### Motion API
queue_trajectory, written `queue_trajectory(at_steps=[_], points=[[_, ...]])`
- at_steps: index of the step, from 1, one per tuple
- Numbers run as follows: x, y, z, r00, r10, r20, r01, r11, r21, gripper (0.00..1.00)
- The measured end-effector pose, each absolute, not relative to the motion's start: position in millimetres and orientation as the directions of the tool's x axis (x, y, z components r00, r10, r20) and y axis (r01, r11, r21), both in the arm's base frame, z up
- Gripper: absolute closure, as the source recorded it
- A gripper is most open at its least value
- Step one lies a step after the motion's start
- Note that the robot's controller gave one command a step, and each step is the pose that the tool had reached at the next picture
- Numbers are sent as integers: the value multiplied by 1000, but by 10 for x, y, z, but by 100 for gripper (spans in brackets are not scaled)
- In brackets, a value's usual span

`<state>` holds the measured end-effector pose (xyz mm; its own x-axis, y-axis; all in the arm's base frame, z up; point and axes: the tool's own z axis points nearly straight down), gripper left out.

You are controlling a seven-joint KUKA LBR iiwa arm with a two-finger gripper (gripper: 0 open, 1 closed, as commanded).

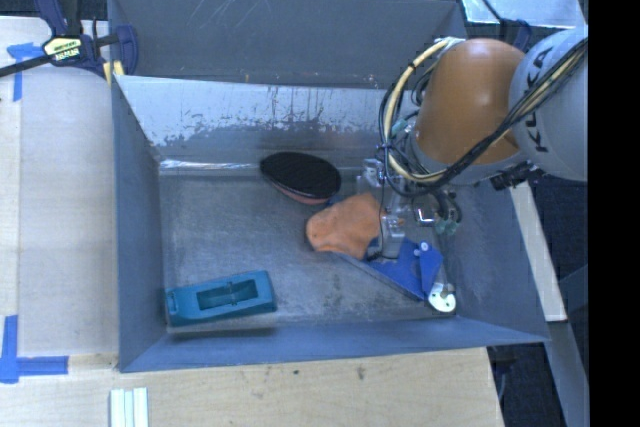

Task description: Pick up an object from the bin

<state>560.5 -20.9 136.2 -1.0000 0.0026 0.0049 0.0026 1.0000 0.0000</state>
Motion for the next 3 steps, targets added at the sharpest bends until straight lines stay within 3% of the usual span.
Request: queue_trajectory(at_steps=[1,2,3], points=[[5622,-209,1410,-1000,2,-3,2,1000,0,0],[5626,-164,783,-991,-131,-15,-131,991,-3,100],[5626,-164,783,-991,-130,-15,-130,991,-3,100]])
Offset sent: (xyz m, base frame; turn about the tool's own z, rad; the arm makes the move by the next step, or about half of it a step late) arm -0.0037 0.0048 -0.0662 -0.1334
